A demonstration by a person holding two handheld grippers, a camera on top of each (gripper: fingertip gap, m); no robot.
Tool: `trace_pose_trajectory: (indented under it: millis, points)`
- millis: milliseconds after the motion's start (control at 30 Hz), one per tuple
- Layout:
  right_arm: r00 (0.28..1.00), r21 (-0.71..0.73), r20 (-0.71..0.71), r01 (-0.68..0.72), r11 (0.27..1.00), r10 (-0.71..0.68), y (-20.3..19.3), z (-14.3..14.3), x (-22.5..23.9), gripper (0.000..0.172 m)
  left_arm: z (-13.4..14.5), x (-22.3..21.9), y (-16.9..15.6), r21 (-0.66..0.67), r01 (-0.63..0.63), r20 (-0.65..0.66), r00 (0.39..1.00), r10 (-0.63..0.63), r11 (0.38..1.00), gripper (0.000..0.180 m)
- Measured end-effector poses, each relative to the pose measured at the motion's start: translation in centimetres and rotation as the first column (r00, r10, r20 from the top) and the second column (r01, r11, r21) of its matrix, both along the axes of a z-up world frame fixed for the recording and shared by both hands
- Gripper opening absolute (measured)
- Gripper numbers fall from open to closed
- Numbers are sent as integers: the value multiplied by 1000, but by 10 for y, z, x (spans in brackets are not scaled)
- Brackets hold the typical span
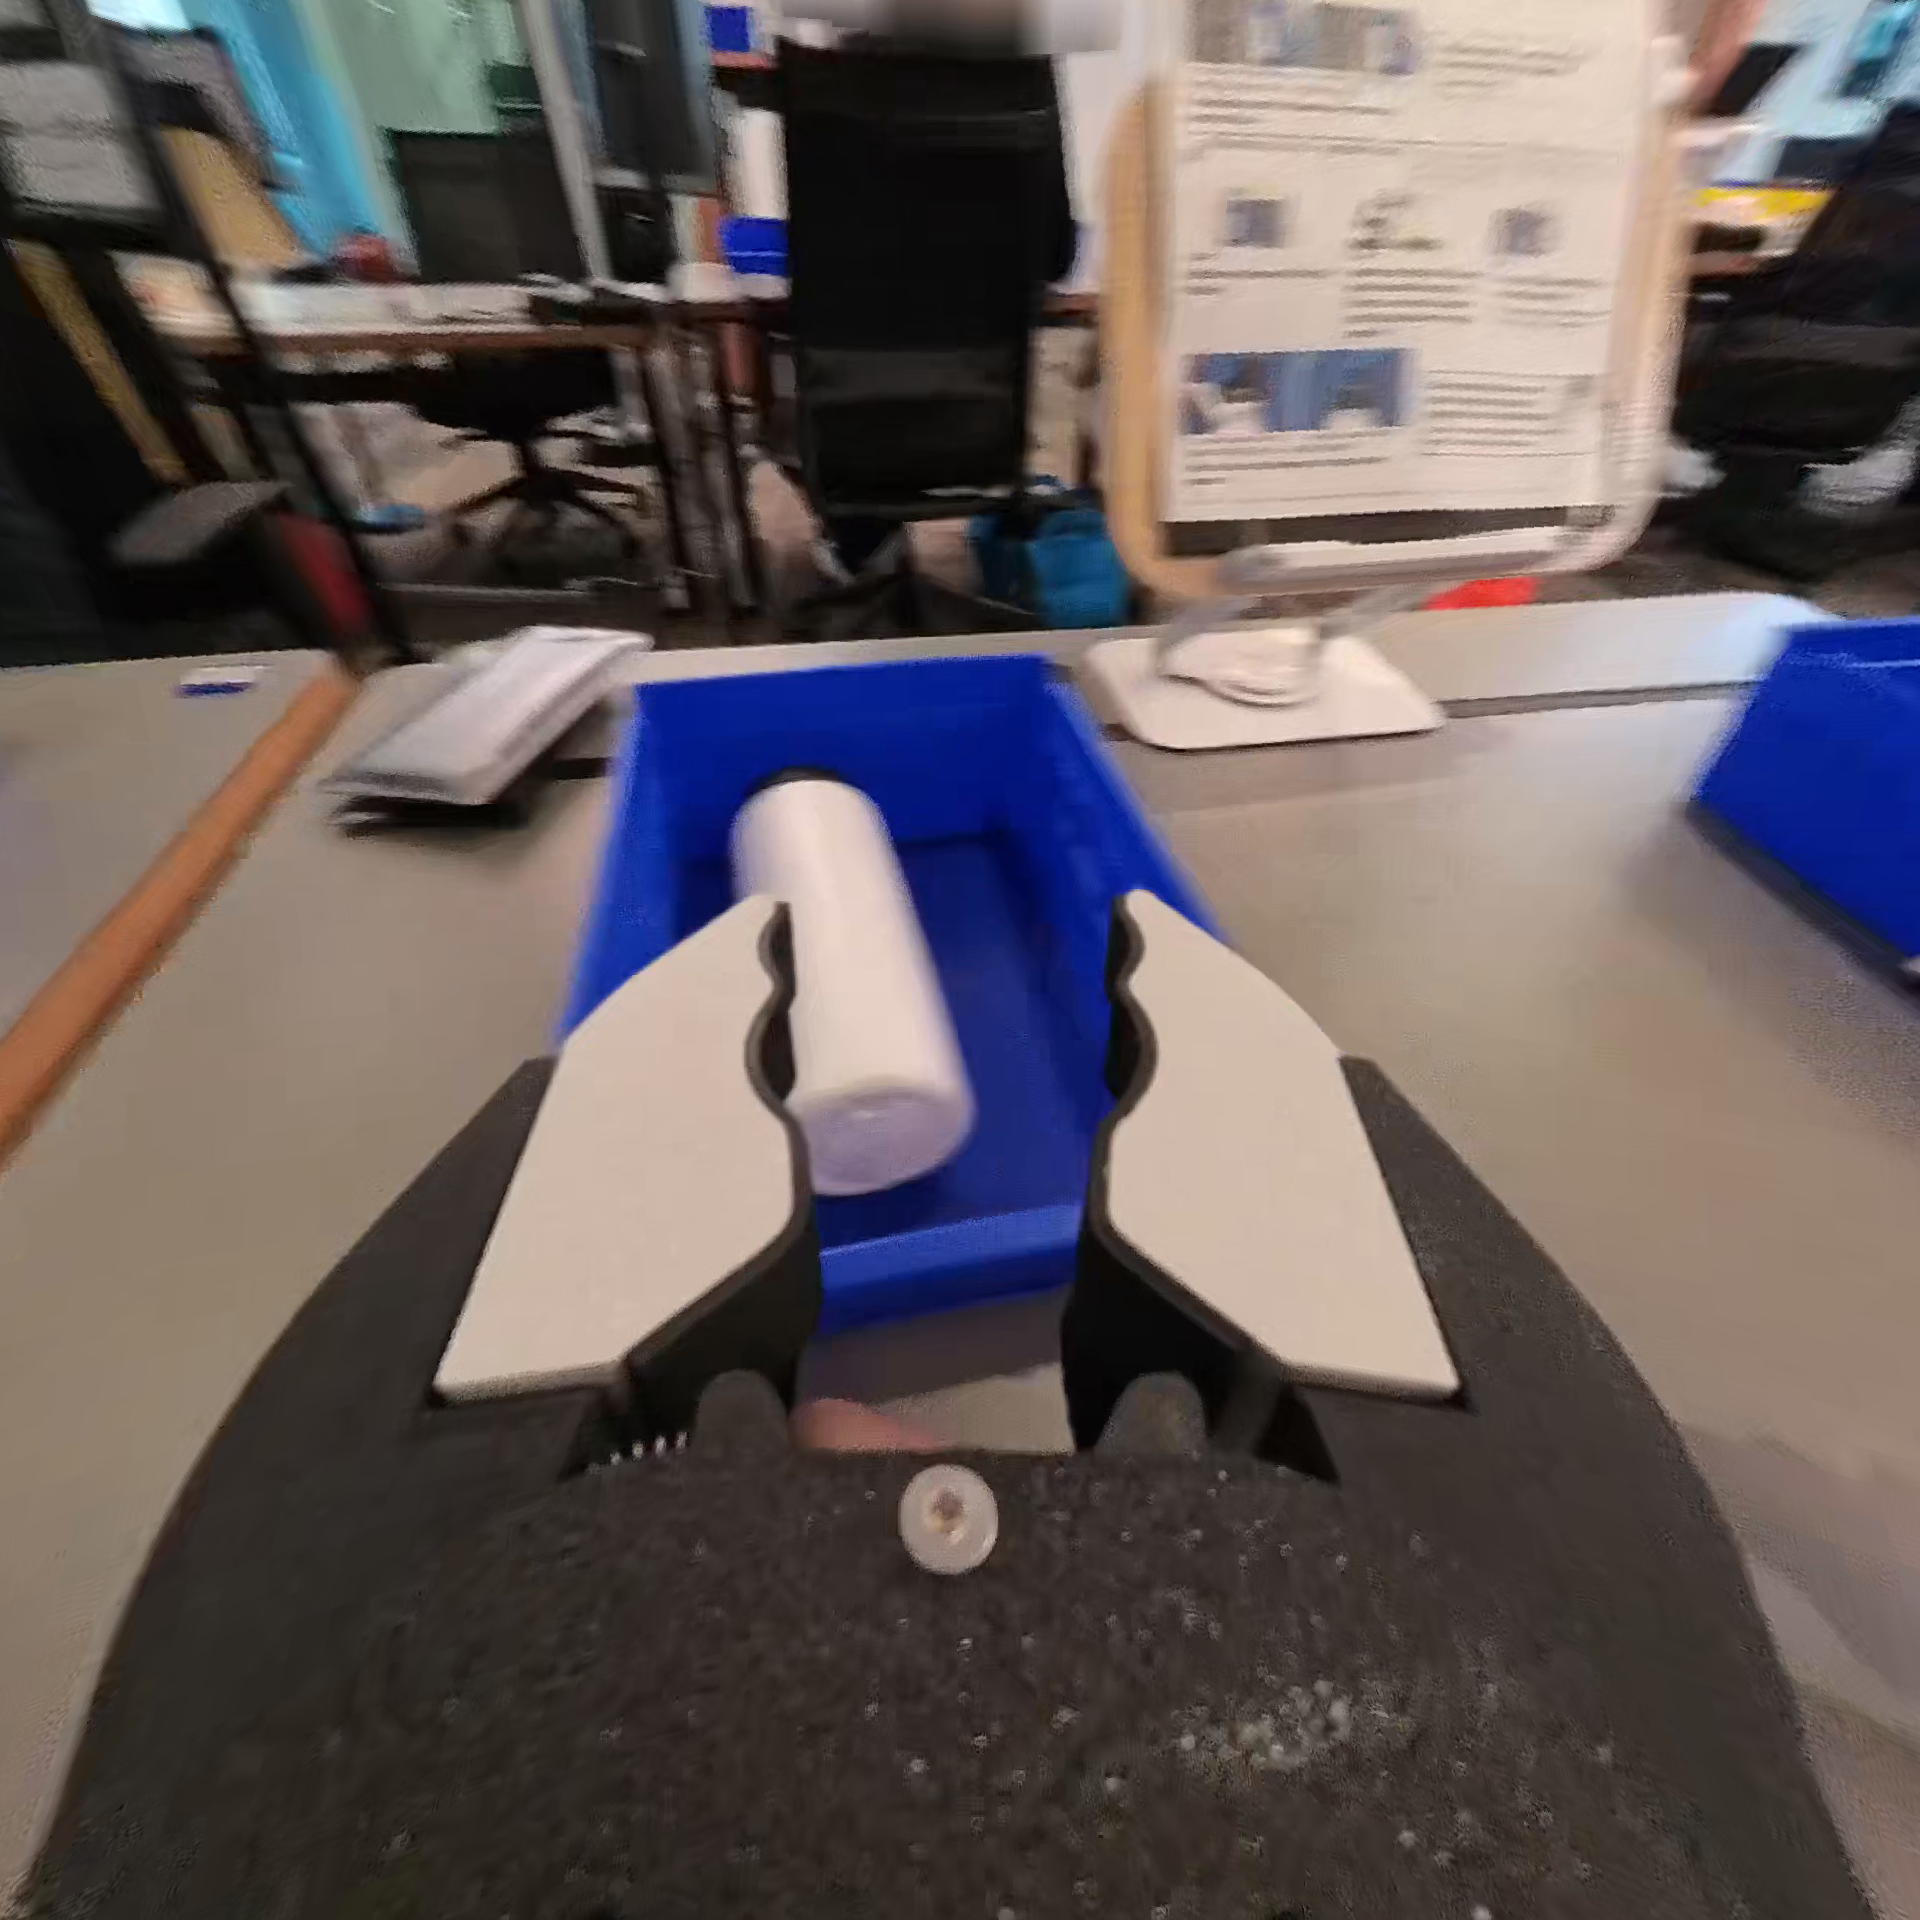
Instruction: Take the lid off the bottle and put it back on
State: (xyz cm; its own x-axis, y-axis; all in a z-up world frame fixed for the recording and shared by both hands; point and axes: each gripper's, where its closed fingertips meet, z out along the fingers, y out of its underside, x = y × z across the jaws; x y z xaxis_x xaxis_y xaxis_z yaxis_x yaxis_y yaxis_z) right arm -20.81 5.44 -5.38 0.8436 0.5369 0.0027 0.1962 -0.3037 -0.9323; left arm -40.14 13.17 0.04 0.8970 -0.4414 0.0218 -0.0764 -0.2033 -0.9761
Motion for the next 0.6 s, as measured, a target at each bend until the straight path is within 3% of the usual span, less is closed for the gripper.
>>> trace_pose_trajectory:
  millis: [100,167,300,400,500,600]
  points:
    - [997,37,56,56,998,-58,-23,6,75,47,-17,82,-48,-140,281,108,957,-268,949,68]
    - [986,46,93,135,990,-138,-39,2,130,47,-44,115,-79,-219,375,120,927,-356,901,75]
    - [963,36,74,256,966,-258,-75,-22,218,47,-83,119,-101,-171,320,35,947,-319,932,74]
    - [917,-33,-40,396,918,-397,-94,-49,269,50,-103,107,-101,-153,251,23,968,-251,956,67]
    - [874,-67,-168,451,890,-456,-107,-58,289,55,-112,106,-97,-202,265,89,964,-251,943,68]
    - [865,-45,-169,472,880,-472,-107,-58,295,60,-122,102,-91,-229,256,57,967,-250,939,69]
